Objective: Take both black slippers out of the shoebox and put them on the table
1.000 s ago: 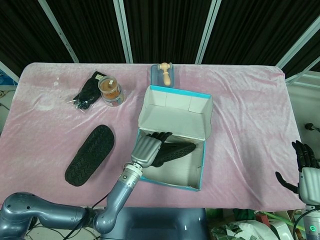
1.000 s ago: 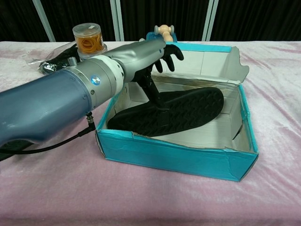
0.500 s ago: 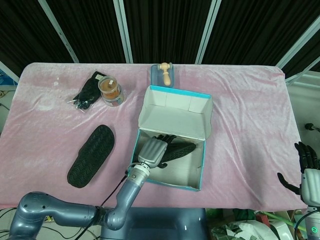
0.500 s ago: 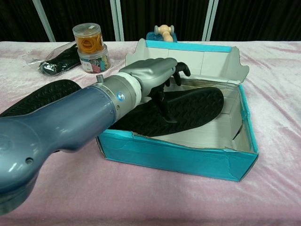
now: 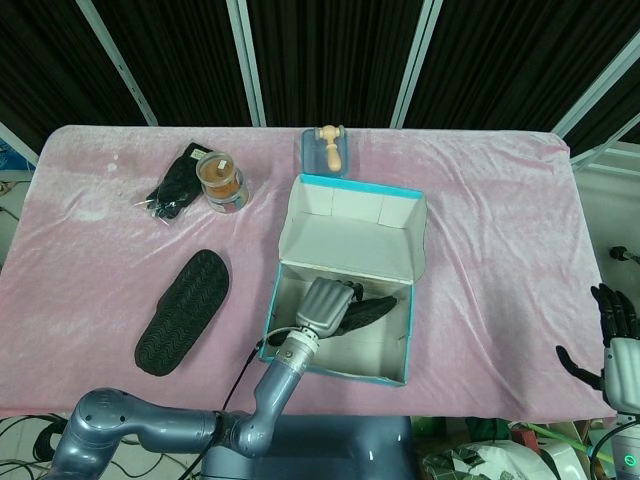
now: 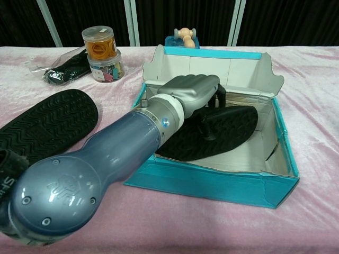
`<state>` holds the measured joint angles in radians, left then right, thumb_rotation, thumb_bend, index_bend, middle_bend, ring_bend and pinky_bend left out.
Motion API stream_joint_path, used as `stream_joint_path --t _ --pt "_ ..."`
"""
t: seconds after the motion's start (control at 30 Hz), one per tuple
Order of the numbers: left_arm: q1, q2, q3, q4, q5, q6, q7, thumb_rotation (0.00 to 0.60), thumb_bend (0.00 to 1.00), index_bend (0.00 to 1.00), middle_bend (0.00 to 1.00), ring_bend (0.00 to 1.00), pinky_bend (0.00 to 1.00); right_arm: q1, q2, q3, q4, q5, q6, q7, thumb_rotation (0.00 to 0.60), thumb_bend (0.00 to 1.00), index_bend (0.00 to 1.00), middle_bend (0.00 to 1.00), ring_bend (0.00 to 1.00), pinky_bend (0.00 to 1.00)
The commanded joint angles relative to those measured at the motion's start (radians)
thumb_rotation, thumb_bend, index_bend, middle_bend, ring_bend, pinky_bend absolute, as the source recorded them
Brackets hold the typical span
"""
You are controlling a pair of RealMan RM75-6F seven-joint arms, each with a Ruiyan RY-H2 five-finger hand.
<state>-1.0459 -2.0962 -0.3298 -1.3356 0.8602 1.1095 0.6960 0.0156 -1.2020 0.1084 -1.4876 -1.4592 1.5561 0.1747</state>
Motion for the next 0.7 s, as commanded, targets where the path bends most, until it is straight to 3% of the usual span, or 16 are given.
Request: stream_joint_path --t 0.03,0.33,0.47,0.7 --pt "0.041 0.017 0.006 -0.033 0.081 0.009 -0.134 0.600 0.23 0.50 0.58 0.55 0.73 0.001 -0.001 0.001 0.004 0.002 -0.004 0.004 0.600 0.14 0.08 0.05 0.01 0.22" --pt "0.136 0.125 -0.008 -0.223 0.192 0.012 -0.382 0.600 0.23 0.50 0.59 0.55 0.73 0.013 -0.003 0.006 0.006 -0.004 -0.014 0.001 0.600 0.14 0.08 0.05 0.01 0.22" --pt "0.183 0.154 -0.001 -0.278 0.276 0.068 -0.478 0.600 0.23 0.50 0.58 0.55 0.73 0.015 -0.003 0.008 0.005 -0.004 -0.014 0.001 0.600 0.14 0.08 0.05 0.01 0.22" --pt "0.296 0.279 0.018 -0.432 0.376 0.264 -0.394 0.600 0.23 0.48 0.57 0.54 0.73 0.022 -0.005 0.010 0.011 -0.004 -0.024 0.003 0.600 0.14 0.08 0.05 0.01 0.22"
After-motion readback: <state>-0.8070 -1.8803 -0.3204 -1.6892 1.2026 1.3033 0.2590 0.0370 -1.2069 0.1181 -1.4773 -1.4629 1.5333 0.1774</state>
